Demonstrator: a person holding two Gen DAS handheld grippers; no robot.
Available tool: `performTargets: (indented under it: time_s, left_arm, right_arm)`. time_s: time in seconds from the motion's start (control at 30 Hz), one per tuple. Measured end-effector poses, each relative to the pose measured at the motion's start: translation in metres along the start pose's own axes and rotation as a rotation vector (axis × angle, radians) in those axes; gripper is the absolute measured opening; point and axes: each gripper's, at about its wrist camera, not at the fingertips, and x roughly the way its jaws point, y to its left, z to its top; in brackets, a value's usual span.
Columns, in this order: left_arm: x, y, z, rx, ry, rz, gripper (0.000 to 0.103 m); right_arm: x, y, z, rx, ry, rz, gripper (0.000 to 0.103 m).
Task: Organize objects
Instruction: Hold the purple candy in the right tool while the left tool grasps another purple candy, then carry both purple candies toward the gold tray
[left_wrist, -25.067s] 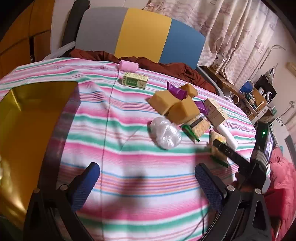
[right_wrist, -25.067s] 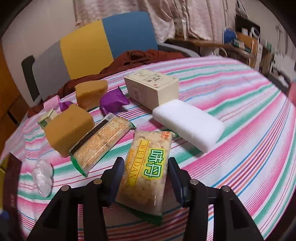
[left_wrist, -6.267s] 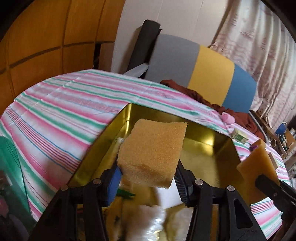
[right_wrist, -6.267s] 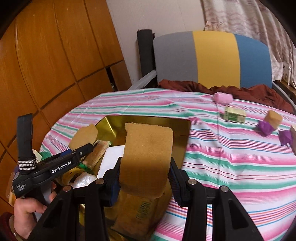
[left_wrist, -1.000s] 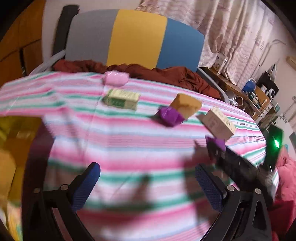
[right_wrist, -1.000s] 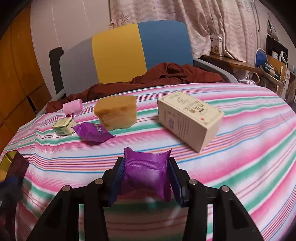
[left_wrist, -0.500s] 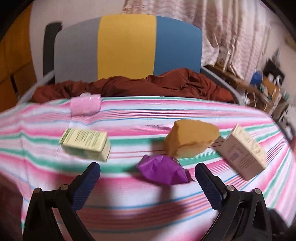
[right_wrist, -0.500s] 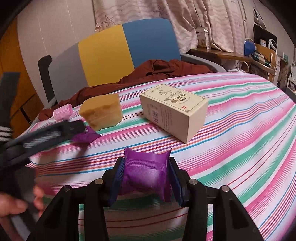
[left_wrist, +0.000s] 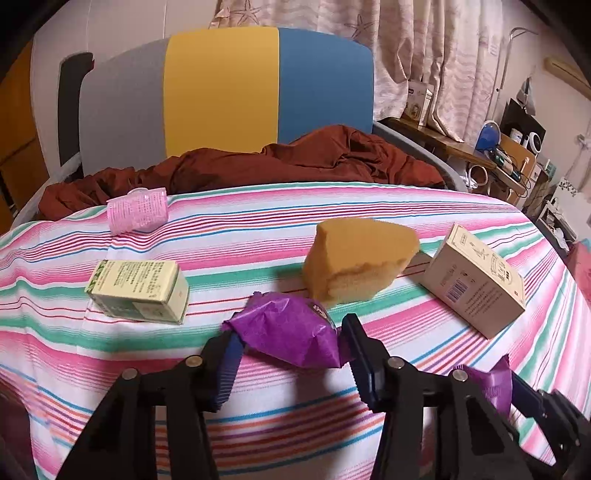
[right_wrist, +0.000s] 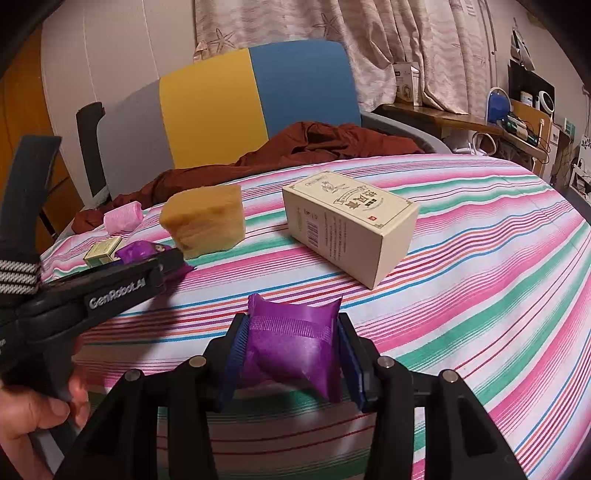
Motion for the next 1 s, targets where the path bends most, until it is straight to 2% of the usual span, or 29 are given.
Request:
performTargets:
  time_s: [0.1, 0.4, 0.53, 0.83, 1.0]
  left_arm:
    - [-0.01, 0.004, -0.006, -0.009, -0.021, -0.009, 0.05]
    - [-0.055, 0.006, -0.036, 0.038, -0.124, -0.004, 0.05]
    - [-0.075, 0.014, -0.053, 0.028, -0.152, 0.0, 0.05]
    - [-0.116, 0.031, -0.089, 0.018, -0.173, 0.014, 0.05]
    - [-0.144, 0.044, -0.118, -0.008, -0.148, -0.025, 0.05]
  right_arm:
    - [-0.001, -0.001, 0.0, 0.004, -0.006, 0.004, 0.047]
    - [-0.018, 0.008, -0.003, -0.035, -0.07, 0.015, 0.047]
    - [-0.029, 0.014, -0.011, -0.026, -0.075, 0.035, 0.047]
    - [-0.046, 0.036, -0.033, -0.029, -0.058, 0.072, 0.047]
    - [-0.054, 0.052, -0.048, -0.028, -0.035, 0.113, 0.047]
